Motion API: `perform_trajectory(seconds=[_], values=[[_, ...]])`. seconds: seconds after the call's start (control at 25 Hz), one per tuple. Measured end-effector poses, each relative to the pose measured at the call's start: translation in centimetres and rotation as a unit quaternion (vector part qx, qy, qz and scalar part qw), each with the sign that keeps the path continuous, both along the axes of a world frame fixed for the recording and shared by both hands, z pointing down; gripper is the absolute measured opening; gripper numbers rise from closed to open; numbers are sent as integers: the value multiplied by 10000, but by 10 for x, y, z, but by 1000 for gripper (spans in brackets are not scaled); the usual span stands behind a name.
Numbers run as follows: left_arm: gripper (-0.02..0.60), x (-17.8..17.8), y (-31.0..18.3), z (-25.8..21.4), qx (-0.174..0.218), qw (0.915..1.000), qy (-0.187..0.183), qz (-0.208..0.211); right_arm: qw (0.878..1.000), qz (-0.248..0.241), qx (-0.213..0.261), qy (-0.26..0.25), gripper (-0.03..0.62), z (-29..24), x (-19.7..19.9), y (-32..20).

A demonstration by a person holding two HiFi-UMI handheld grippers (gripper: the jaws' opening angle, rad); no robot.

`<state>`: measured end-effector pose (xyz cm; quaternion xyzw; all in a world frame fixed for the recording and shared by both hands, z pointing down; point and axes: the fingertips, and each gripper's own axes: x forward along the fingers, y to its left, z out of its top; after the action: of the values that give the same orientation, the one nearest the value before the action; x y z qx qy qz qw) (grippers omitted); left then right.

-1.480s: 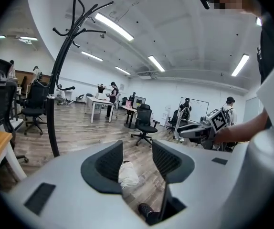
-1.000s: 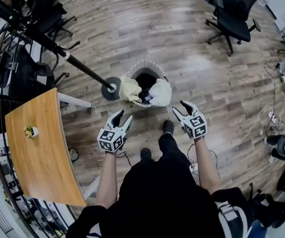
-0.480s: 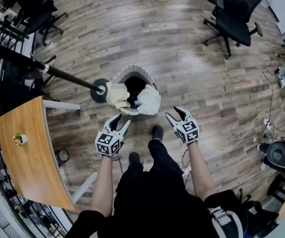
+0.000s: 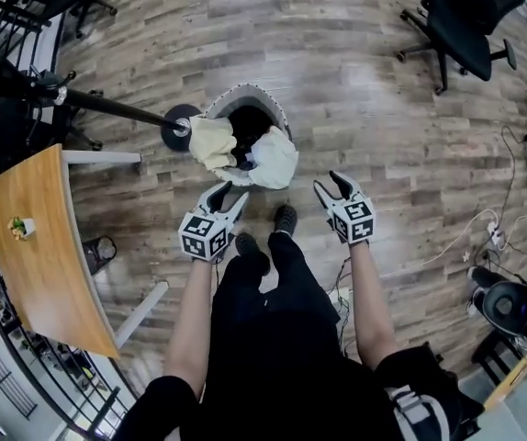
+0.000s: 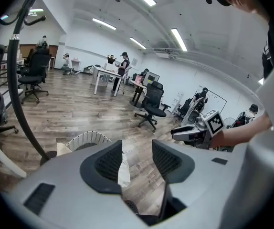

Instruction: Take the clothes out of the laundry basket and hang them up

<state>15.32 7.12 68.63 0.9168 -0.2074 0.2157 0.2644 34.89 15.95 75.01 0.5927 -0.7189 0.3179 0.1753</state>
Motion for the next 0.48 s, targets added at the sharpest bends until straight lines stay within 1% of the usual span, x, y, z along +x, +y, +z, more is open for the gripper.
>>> perform_trajectory(seconds=[0.16,0.24,0.36,0.48], values=[[193,1,3,34,-289,9996,-72,-22,9996,-164,-236,-80,215,32,-14,-3],[193,0,6,53,-416,9990,-152,33,9991,-223,-348,-119,215,48,-22,-2],[193,4,8,82,-543,9974,-355,310,9984,-248,-484,-181,212,71,-29,-3],[193,15,9,108,-633,9948,-460,648,9978,-179,-614,-189,209,93,-30,-1]])
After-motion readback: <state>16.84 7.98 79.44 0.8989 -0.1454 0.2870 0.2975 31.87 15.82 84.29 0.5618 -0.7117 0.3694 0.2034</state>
